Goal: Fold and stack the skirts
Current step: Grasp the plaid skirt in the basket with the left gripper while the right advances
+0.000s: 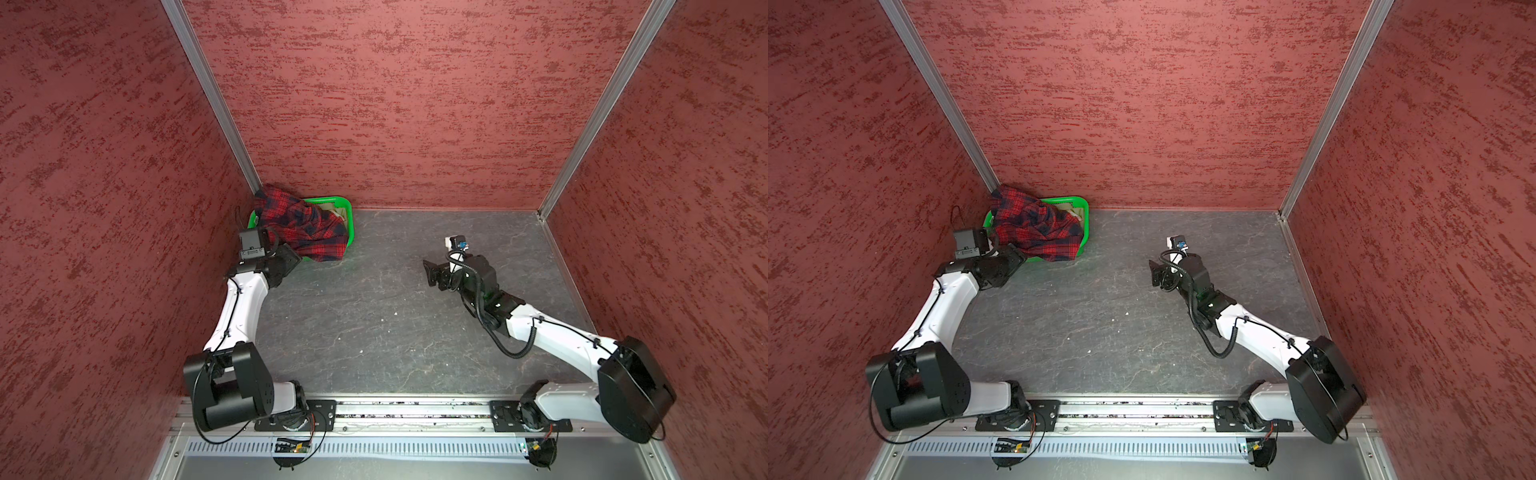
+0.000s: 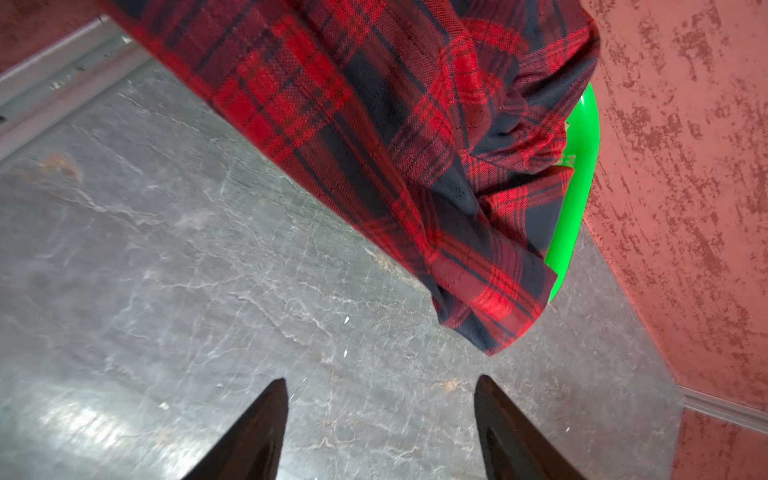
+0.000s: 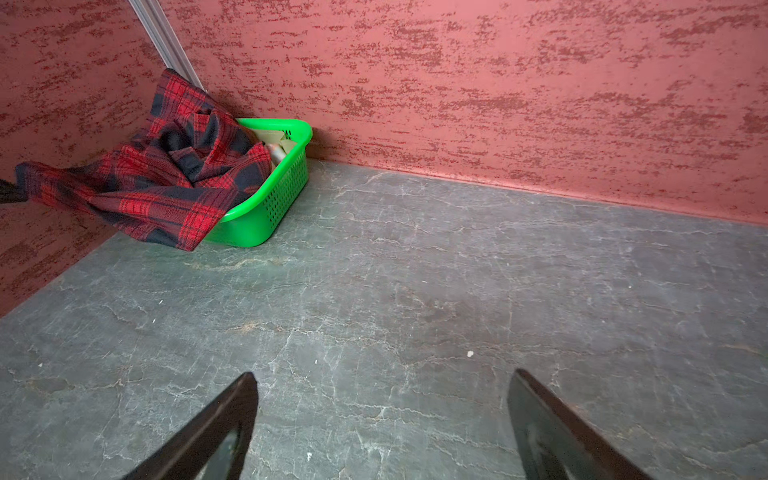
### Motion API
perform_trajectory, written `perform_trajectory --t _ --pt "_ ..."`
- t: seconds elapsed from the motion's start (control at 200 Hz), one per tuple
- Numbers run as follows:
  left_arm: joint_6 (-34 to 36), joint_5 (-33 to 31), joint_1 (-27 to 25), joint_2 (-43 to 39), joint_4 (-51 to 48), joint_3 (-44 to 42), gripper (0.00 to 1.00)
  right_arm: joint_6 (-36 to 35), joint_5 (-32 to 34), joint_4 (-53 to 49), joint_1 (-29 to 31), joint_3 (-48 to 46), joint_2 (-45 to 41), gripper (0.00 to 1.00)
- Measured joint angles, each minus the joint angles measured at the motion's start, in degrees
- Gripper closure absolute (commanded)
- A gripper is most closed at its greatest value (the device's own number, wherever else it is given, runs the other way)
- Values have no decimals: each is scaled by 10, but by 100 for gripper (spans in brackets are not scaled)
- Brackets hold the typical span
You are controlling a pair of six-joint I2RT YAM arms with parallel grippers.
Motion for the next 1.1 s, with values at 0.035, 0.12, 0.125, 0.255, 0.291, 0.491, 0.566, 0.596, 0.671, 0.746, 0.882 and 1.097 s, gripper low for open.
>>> perform_trajectory --t 0.035,0.12,0.125,0.255,0.291,0.491,0.566,0.596,0.671,0.746,0.882,1.097 --pt "-4 0 0 9 7 0 42 -1 0 0 3 2 0 6" --pt "-16 -6 1 30 24 1 50 -3 1 0 7 8 0 6" --pt "-15 -7 1 31 24 1 50 -3 1 0 7 8 0 6" --pt "-27 -14 3 63 55 13 71 -6 2 -1 13 11 0 6" --pt "-28 -16 3 70 66 16 76 -7 3 -1 14 11 0 6" --pt "-36 -21 2 99 115 40 100 -9 10 -6 19 11 0 5" --pt "-33 -26 0 105 117 61 100 -9 12 -7 21 11 -1 5" --pt "-33 -28 0 106 120 68 100 -10 13 -8 21 11 -2 5" --pt "-30 -31 -1 105 125 80 100 -11 13 -8 21 11 -3 5" --pt "-29 -34 -2 104 124 86 84 -12 15 -8 21 11 -5 5" --pt "-26 -42 -2 99 100 89 44 -13 17 -9 21 11 -5 5" --pt "-18 -41 10 90 55 89 39 -13 16 -8 23 10 -5 4"
